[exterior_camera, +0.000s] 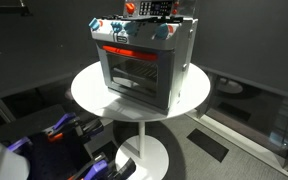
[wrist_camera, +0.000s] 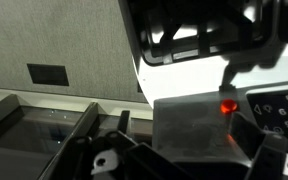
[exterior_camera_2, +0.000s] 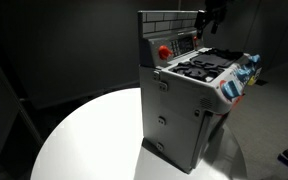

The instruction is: Press the bottom orange button on the microwave oven controlling panel of the stove

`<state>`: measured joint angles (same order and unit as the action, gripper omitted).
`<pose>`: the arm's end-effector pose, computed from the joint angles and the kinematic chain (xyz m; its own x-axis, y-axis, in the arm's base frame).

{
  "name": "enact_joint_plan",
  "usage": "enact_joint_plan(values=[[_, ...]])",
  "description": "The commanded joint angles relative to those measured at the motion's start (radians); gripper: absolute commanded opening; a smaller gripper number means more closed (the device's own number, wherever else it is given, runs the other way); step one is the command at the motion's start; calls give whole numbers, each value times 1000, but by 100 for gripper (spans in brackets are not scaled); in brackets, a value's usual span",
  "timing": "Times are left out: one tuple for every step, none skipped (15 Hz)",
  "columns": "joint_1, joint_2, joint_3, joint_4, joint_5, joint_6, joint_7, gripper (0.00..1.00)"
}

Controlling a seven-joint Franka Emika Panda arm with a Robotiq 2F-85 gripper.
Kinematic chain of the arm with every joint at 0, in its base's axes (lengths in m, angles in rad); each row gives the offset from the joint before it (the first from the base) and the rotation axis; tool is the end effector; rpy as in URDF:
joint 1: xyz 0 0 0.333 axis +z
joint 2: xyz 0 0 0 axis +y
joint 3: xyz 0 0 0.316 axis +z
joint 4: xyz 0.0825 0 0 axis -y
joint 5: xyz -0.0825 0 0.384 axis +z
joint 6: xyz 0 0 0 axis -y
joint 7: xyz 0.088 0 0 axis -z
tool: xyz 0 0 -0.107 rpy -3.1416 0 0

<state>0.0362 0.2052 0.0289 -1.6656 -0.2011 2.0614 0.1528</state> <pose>0.6428 0.0299 0.5035 0.9783 0.0057 0.2071 -0.0271 -0.9875 0.1554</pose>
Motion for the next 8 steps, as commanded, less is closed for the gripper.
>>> enact_joint_plan(values=[[15,40,-12,63,-14,-28,19,100],[17,47,-12,70,-16,-29,18,100],[18,52,-12,76,-15,-31,17,100],[19,58,-12,82,-16,-32,17,100],[20,65,-13,88,-18,-34,18,100],[20,69,-14,94,-18,-38,18,100],[21,66,-14,95,-19,-45,18,100],[22,63,-13,96,-17,-55,16,100]])
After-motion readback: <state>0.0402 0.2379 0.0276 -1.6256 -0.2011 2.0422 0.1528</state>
